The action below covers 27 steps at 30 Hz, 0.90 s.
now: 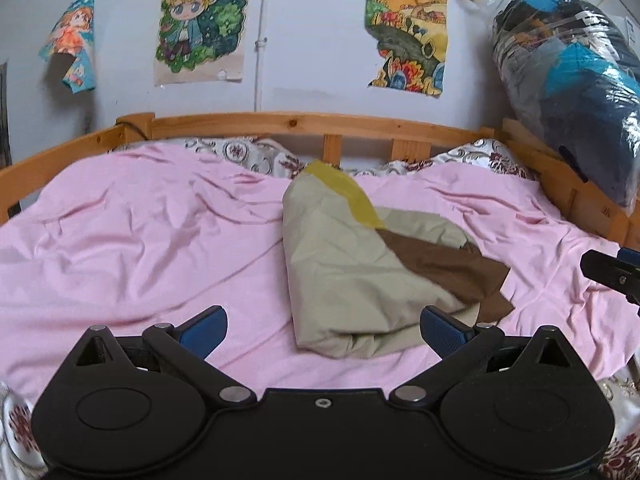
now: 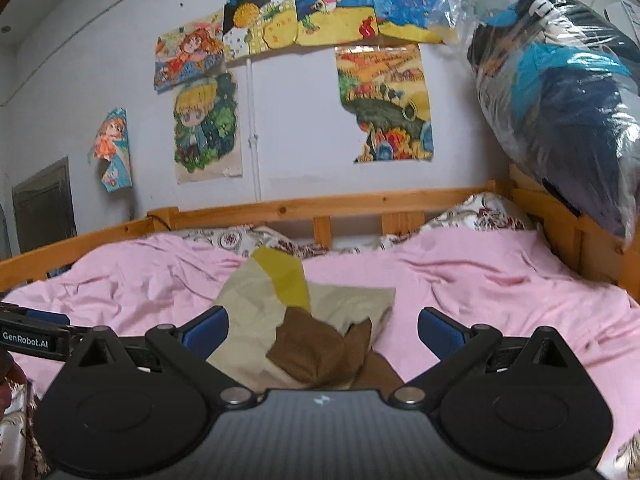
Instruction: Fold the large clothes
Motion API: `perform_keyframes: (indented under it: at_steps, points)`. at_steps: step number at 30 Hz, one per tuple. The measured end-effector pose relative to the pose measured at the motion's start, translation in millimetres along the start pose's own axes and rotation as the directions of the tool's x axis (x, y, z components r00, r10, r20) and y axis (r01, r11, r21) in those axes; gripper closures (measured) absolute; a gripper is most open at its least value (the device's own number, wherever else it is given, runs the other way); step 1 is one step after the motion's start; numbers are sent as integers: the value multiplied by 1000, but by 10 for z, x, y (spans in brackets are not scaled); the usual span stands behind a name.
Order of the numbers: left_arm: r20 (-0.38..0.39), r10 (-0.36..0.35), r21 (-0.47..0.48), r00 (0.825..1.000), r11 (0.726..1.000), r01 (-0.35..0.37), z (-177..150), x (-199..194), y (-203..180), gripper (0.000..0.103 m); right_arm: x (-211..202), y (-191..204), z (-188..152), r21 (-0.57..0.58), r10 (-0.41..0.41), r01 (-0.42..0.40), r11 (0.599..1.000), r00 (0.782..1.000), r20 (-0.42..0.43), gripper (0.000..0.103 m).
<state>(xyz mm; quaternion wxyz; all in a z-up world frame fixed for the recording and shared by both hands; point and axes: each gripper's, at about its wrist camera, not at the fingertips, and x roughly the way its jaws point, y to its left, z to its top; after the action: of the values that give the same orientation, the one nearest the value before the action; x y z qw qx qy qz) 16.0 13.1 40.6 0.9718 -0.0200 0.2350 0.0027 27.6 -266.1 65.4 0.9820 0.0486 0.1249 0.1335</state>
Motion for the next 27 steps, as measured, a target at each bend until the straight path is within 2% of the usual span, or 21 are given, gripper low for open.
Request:
perform_keyframes:
  at_steps: [7, 13, 27]
  points:
    - [-4, 25, 26, 1000, 999, -25, -219, 92, -31, 1, 39, 79, -195, -63, -26, 25, 998, 1000, -16, 0]
    - [-18, 27, -9, 999, 1000, -27, -237, 157, 12, 1, 147, 99, -302, -65, -22, 17, 998, 997, -73, 0]
    - [-22, 22, -29, 1000, 999, -22, -253, 156, 21, 1, 156, 144, -315, -77, -17, 11, 997, 996, -83, 0]
